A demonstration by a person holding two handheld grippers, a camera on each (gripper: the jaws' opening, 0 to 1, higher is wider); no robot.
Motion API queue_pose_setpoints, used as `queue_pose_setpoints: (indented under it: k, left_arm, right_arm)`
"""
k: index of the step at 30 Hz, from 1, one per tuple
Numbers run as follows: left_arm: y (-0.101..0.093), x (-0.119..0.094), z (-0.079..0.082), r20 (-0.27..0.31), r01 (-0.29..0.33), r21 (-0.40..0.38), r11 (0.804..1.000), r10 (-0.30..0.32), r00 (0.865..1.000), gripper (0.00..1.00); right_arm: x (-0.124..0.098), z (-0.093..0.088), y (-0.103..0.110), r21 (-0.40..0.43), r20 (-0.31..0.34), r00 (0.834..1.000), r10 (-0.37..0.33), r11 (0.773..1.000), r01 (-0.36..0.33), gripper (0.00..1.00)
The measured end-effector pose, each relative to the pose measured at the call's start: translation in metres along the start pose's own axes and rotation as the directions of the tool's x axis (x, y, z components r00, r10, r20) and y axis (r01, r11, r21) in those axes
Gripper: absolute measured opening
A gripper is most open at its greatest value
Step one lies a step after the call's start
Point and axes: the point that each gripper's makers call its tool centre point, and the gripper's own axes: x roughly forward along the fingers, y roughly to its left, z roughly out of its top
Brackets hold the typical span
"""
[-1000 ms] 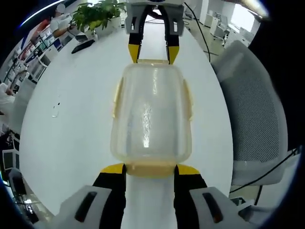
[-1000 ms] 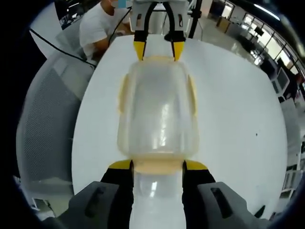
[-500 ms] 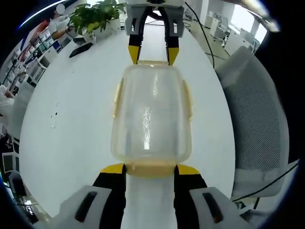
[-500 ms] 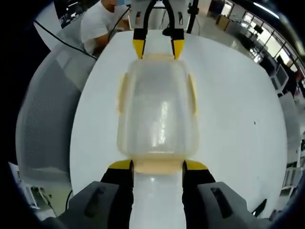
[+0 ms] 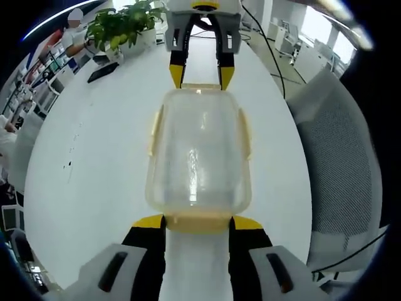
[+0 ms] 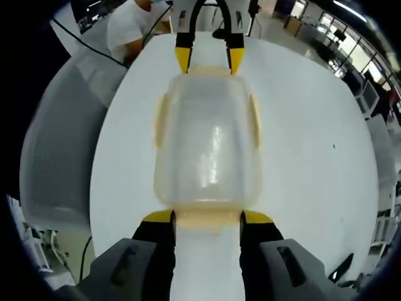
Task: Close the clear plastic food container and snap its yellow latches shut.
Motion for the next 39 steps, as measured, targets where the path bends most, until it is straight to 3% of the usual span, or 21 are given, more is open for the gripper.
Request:
queue_pose_setpoints:
  k: [13, 14, 25, 39]
  left_arm:
    - [0.004, 0.018, 0.01, -0.003, 0.003, -0.002, 1.0, -0.003, 1.0, 0.33]
    - [0.003, 0.019, 0.008, -0.02, 0.005, 0.002, 1.0, -0.005, 1.0, 0.33]
    - [0.0, 0.023, 0.017, -0.004, 0.015, -0.003, 1.0, -0.015, 1.0, 0.33]
    - [0.0, 0.026, 0.016, -0.004, 0.023, -0.022, 1.0, -0.023, 1.0, 0.33]
  right_arm:
    - [0.005, -0.019, -0.003, -0.002, -0.037, 0.999, 0.006, 1.0, -0.006, 0.37]
    - [0.004, -0.018, -0.004, 0.003, -0.026, 1.0, 0.006, 1.0, -0.006, 0.37]
    - [0.0, -0.027, -0.002, 0.002, -0.05, 0.998, 0.028, 1.0, -0.028, 0.37]
    - [0.005, -0.031, -0.005, 0.002, -0.054, 0.998, 0.025, 1.0, -0.025, 0.37]
